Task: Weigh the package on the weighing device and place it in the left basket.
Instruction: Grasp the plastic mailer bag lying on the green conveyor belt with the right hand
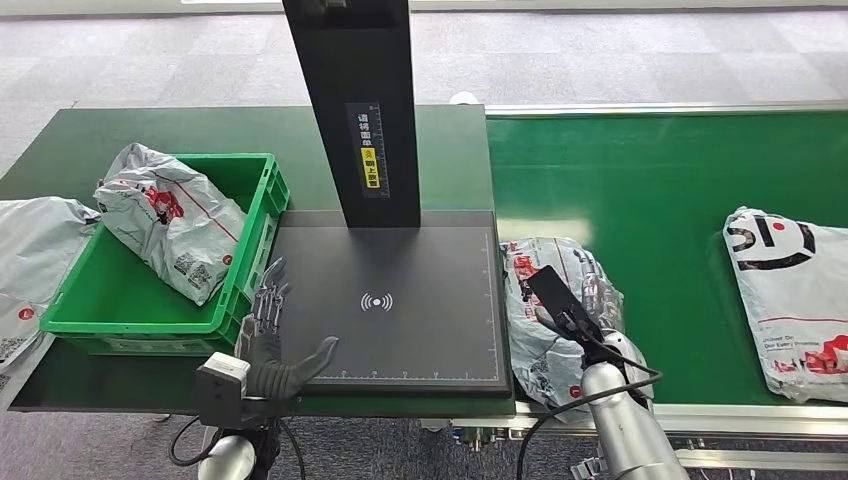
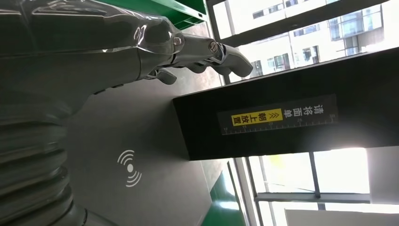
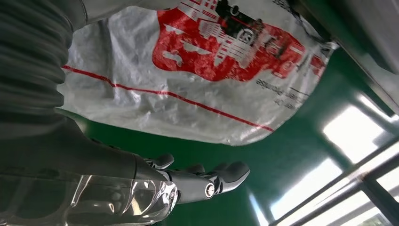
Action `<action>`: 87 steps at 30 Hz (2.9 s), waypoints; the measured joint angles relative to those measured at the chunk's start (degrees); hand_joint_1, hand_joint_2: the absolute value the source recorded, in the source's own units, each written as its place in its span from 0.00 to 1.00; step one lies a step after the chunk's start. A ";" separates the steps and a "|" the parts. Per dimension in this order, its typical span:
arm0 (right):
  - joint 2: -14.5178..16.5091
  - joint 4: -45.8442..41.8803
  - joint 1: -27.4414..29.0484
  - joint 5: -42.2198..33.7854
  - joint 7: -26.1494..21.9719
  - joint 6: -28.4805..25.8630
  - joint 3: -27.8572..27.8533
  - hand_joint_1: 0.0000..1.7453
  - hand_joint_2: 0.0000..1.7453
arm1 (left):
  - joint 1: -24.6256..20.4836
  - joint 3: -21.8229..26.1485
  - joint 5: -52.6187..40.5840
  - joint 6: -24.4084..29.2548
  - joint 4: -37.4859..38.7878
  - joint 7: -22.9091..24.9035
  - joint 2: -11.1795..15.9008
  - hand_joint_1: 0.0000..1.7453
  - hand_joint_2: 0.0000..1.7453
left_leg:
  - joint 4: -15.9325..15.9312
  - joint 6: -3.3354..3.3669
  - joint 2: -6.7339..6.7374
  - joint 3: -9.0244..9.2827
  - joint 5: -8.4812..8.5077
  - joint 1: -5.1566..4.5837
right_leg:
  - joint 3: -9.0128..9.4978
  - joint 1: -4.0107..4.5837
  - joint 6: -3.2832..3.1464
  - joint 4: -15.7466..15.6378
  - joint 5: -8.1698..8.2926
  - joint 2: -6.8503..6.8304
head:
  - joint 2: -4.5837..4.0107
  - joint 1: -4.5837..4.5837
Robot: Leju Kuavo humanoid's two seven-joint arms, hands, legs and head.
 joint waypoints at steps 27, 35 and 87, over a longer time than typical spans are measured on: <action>0.07 7.54 0.86 10.44 13.99 8.03 3.23 1.00 1.00 | -6.95 -2.67 1.25 -0.98 8.50 -0.81 -1.18 0.00 1.00 | 0.04 0.01 0.00 0.13 0.00 0.00 | 0.17 0.01 0.08 -0.04 0.04 0.00 | 0.00 0.00; 0.07 8.05 0.44 10.58 13.41 7.38 3.28 1.00 1.00 | -6.89 -2.67 2.08 -0.90 8.60 -0.81 -0.86 0.00 1.00 | 0.04 0.01 -0.02 0.14 0.00 0.01 | 0.19 0.02 0.09 -0.04 0.04 -0.03 | 0.00 0.00; -0.43 1.45 5.45 18.51 22.74 6.81 1.11 1.00 1.00 | -8.55 -3.05 3.08 -1.64 11.91 -2.52 -1.99 0.00 1.00 | 0.08 0.09 -0.02 0.00 0.03 0.00 | 0.10 0.03 0.13 -0.07 0.06 -0.06 | 0.00 0.00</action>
